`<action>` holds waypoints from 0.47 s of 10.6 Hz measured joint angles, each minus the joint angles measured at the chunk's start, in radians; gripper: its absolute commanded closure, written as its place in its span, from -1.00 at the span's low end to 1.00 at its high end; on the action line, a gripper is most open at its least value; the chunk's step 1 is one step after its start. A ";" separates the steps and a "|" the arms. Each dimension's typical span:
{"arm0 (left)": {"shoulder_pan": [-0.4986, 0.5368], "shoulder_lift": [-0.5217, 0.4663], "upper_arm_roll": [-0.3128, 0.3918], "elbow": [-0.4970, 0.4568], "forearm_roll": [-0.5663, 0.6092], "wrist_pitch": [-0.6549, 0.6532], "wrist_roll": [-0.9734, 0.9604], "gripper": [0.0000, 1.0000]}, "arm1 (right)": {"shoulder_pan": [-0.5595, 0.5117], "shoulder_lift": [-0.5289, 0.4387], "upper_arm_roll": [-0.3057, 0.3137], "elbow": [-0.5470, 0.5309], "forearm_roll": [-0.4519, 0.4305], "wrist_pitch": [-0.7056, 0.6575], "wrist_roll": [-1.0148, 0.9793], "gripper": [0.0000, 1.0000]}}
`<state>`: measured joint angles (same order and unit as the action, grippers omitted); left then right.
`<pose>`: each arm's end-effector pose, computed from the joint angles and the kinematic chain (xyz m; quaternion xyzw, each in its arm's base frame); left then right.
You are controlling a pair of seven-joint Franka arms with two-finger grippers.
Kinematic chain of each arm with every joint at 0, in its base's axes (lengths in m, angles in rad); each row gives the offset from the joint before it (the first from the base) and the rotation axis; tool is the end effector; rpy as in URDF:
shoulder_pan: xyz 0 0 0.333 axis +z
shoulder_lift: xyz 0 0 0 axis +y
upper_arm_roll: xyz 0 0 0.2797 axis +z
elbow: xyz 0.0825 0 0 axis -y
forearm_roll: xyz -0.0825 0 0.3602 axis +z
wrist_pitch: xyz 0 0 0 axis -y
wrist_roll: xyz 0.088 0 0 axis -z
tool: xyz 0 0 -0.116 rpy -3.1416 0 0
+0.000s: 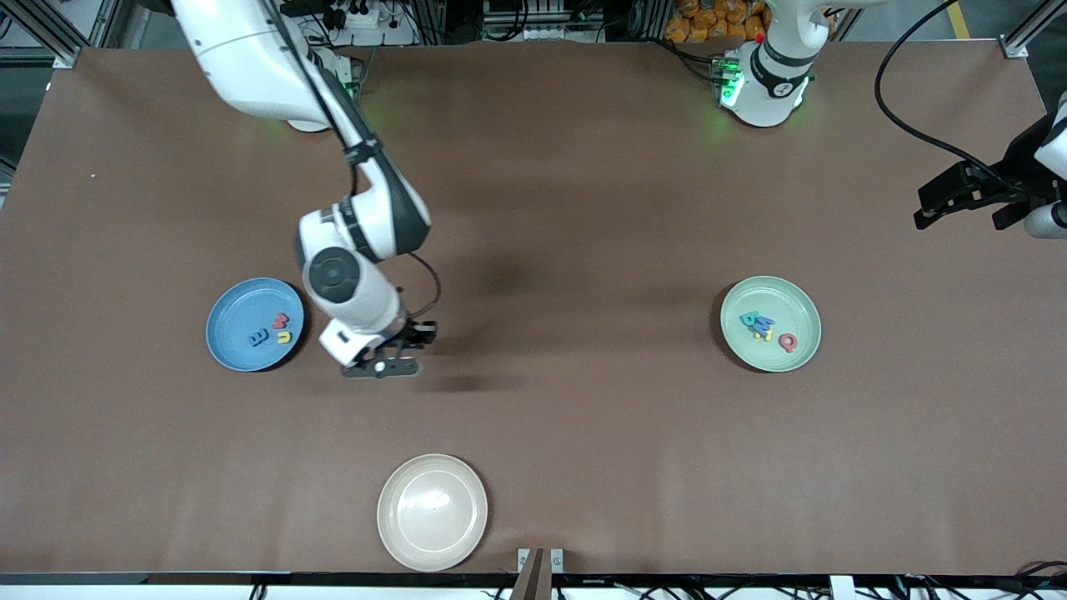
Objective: Sort upper and lower case letters into plates
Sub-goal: 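Grasp the blue a with the right gripper and lift it, then place the blue a on the blue plate and withdraw the right gripper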
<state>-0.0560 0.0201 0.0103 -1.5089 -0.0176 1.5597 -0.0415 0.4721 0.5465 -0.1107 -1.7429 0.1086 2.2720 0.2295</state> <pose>0.5354 -0.0266 0.5952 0.9998 -0.0023 0.0150 0.0094 0.5842 0.2295 0.2383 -0.9992 -0.0384 0.0098 0.0101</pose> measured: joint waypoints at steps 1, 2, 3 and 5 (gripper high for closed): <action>0.001 0.000 -0.001 0.000 0.000 0.000 0.000 -1.00 | -0.051 -0.030 -0.002 -0.040 -0.015 -0.010 -0.081 1.00; 0.003 0.000 -0.001 -0.001 0.000 0.000 0.000 -1.00 | -0.100 -0.061 -0.003 -0.089 -0.048 -0.011 -0.151 1.00; 0.010 0.000 -0.001 -0.003 0.000 0.003 0.000 -1.00 | -0.150 -0.093 -0.004 -0.145 -0.084 -0.011 -0.222 1.00; 0.017 0.000 -0.001 -0.023 0.000 0.032 0.000 -1.00 | -0.229 -0.152 -0.021 -0.238 -0.112 -0.010 -0.382 1.00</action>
<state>-0.0386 0.0199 0.0089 -1.5320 -0.0176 1.5912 -0.0414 0.2431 0.3944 -0.1318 -1.9812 -0.0030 2.2624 -0.1523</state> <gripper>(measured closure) 0.000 0.634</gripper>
